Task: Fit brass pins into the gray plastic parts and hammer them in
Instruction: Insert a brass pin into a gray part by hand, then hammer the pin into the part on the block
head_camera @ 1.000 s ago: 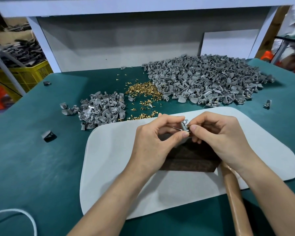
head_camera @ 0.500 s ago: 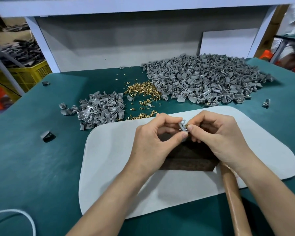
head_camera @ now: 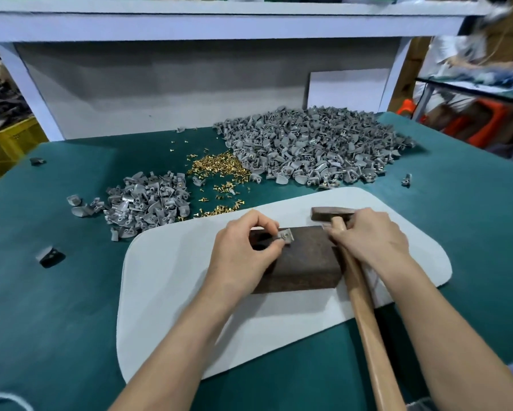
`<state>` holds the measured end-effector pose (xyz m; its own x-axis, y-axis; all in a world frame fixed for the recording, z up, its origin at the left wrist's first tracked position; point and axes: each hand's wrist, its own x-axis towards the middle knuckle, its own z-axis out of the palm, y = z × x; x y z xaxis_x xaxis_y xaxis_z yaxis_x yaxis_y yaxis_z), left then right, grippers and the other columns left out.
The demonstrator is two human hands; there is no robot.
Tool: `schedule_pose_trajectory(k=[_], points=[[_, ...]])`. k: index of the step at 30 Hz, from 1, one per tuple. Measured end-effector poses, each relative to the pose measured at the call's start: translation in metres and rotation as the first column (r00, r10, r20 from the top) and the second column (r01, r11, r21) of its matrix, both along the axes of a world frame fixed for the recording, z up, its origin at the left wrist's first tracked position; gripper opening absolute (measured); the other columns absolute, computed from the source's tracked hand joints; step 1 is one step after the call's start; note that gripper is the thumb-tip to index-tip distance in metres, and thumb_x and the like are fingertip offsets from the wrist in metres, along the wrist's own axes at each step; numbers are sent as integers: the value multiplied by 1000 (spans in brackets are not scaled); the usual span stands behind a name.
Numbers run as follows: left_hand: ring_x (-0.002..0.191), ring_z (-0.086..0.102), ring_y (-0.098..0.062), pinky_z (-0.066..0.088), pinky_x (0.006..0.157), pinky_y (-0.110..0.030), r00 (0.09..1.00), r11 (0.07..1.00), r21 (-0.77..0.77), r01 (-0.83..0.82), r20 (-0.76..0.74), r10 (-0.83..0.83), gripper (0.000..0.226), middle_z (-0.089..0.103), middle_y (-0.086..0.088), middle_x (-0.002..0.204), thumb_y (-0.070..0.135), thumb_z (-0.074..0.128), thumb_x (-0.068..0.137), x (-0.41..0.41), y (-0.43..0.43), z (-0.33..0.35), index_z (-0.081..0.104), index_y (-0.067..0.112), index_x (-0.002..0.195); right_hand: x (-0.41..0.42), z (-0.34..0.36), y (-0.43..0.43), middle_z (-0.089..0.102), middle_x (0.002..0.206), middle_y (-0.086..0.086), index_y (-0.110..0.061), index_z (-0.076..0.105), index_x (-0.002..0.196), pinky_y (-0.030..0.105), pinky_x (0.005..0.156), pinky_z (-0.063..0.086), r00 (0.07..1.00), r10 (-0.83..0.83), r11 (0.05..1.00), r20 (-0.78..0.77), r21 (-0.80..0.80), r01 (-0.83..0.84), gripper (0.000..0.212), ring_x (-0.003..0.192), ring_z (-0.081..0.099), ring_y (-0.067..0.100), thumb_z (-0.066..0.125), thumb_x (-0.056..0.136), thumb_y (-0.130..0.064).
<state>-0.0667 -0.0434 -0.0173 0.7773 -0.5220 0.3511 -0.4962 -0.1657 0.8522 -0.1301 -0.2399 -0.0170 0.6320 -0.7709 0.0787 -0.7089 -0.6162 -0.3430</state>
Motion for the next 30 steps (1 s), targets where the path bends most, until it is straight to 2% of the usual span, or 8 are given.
schedule_pose_trajectory(k=[3, 6, 8, 10, 12, 18, 24, 30], points=[[92, 61, -3, 45, 83, -16, 997, 999, 30, -15, -72, 18, 19, 67, 14, 95, 13, 74, 78, 3, -1, -3, 60, 24, 72, 1, 6, 1, 66, 91, 12, -11, 61, 73, 29, 63, 37, 999, -30, 998, 41, 60, 27, 39, 82, 59, 32, 65, 75, -50], [92, 61, 0, 43, 80, -9, 994, 1000, 22, -3, -111, 6, 19, 65, 16, 92, 12, 73, 78, 3, -1, -4, 60, 24, 71, -10, 17, 5, 60, 60, 8, -10, 52, 53, 28, 48, 39, 960, -23, 986, 279, 165, -25, 32, 58, 58, 25, 71, 69, -30], [89, 62, 0, 43, 78, -7, 994, 1000, 8, 5, -112, -4, 21, 65, 17, 89, 10, 73, 78, 2, -1, -4, 60, 25, 71, -21, 31, 12, 52, 50, 5, -11, 48, 54, 20, 38, 42, 890, -18, 957, 455, 265, -117, 26, 41, 58, 16, 70, 69, -13], [89, 62, -2, 43, 80, -10, 993, 1000, 7, 10, -118, -9, 22, 65, 18, 87, 9, 71, 79, 2, -1, -4, 60, 26, 71, -33, 51, 18, 50, 51, 2, -12, 51, 62, 17, 33, 37, 856, 44, 912, 515, 330, -246, 19, 30, 48, 10, 64, 75, -5], [90, 62, -4, 44, 82, -13, 992, 1000, 11, 9, -126, -8, 22, 65, 17, 87, 9, 71, 79, 2, -1, -4, 60, 26, 71, -41, 75, 28, 54, 45, 2, -11, 56, 67, 17, 32, 35, 866, 160, 855, 474, 371, -361, 17, 29, 43, 10, 60, 84, -7], [96, 62, -14, 46, 91, -26, 994, 1000, 28, 4, -110, -1, 23, 67, 8, 92, 6, 70, 79, 3, -1, -2, 61, 26, 72, -39, 102, 57, 52, 38, 3, -6, 51, 50, 21, 40, 41, 856, 510, 813, 85, 277, -512, 52, 30, 48, 16, 48, 96, -30], [96, 62, -13, 47, 90, -26, 992, 999, 36, 14, -125, -10, 15, 67, 5, 94, 6, 70, 79, 3, 0, -1, 64, 19, 76, -24, 107, 70, 59, 49, 10, 2, 59, 71, 22, 37, 42, 862, 503, 849, 57, 152, -506, 46, 33, 52, 19, 47, 97, -34], [96, 61, -9, 45, 88, -20, 993, 999, 45, 14, -118, -9, 18, 66, 7, 97, 7, 72, 79, 4, 1, -1, 64, 23, 73, -20, 104, 76, 54, 60, 6, -12, 48, 64, 26, 47, 39, 865, 497, 868, -68, 23, -496, 42, 46, 48, 16, 49, 95, -40]])
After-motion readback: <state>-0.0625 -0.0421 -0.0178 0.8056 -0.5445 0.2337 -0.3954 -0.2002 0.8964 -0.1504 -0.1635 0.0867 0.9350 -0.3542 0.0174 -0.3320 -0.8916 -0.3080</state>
